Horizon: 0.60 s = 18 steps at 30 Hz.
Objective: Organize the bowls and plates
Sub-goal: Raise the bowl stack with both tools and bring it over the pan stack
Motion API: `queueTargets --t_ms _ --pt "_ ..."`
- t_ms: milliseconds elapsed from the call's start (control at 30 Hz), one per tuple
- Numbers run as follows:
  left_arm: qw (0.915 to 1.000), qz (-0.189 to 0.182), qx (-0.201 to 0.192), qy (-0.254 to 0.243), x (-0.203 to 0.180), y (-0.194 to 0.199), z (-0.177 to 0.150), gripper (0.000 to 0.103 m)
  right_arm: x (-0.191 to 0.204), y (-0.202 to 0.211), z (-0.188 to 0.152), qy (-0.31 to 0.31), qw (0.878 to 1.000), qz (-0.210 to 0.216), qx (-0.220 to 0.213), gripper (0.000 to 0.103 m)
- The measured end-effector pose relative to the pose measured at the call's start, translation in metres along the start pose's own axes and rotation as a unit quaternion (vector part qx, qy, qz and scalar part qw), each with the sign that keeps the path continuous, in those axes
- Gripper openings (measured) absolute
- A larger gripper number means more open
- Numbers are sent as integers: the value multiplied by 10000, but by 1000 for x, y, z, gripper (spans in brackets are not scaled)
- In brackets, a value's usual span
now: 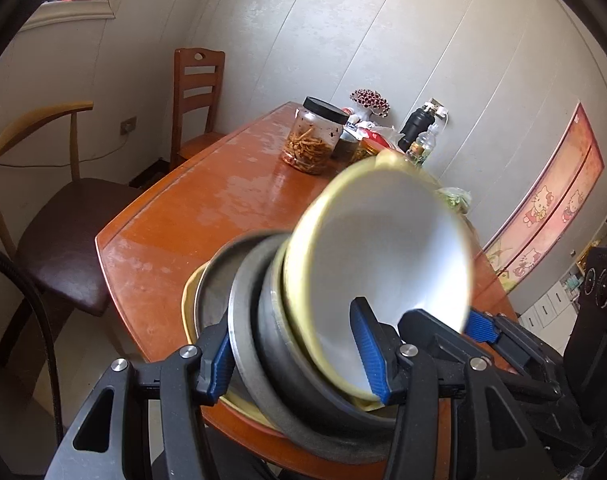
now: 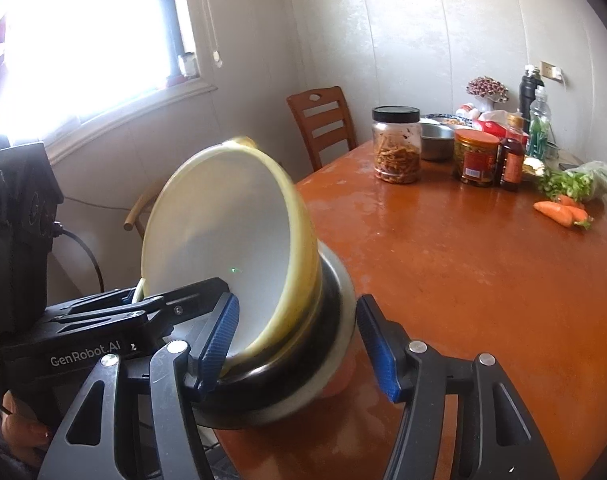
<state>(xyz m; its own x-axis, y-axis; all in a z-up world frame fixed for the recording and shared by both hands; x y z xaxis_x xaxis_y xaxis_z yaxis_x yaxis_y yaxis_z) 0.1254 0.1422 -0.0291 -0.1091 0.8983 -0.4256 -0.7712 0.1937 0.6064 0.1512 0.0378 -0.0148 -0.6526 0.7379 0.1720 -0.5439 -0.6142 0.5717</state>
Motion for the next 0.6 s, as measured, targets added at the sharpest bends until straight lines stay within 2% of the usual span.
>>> queueTargets --t_ms 133,300,600 --pt "9995 315 38 33 16 -12 6 53 9 -10 8 264 9996 -93 -43 52" --pt "9997 205 19 111 23 -16 11 53 10 -27 2 310 9994 -94 98 53" --pt "9991 418 -81 -6 26 -19 8 54 6 -33 -3 306 9994 -82 162 53"
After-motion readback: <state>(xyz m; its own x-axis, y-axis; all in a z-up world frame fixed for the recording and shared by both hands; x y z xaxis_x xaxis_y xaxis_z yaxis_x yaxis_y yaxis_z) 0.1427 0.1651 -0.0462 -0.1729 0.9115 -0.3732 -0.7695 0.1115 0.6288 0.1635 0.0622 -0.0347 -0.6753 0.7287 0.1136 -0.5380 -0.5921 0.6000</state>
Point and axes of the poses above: each gripper's, at about its wrist camera, not at the fingertips, and y roughly against the way its jaws point, x to its left, z to its top, the point moved 10 cm from there along -y, roughly the way its jaws point, and after that the axes turned 2 degrees about y, right-handed, at the moved point
